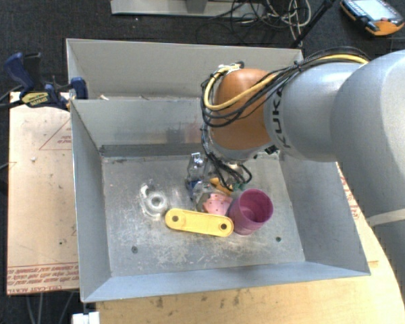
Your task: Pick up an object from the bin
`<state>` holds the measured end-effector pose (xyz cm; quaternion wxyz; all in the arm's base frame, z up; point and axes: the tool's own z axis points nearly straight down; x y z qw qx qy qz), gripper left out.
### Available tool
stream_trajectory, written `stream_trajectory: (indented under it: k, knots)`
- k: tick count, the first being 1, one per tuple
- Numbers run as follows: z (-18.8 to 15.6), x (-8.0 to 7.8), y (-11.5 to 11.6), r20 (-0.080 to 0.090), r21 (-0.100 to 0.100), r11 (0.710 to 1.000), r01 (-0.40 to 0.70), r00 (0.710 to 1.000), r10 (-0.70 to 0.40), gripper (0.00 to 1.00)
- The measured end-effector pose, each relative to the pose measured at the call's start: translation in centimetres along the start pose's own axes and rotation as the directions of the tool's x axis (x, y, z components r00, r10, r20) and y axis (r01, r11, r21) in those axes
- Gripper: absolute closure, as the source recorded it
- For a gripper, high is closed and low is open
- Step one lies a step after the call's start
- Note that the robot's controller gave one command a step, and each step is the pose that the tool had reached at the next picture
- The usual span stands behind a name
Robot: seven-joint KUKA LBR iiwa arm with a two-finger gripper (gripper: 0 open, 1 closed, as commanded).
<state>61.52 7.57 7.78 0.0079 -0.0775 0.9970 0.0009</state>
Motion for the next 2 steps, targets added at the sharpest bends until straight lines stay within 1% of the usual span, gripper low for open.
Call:
stream_trajectory:
  k: [1, 2]
  knots:
    - [0.0, 0.0, 0.0, 0.000, 0.000, 1.000, 0.000, 1.000, 0.000, 1.00]
    - [-14.0, 0.4, 2.2, -0.012, -0.002, 0.993, 0.121, 0.993, -0.122, 1.00]
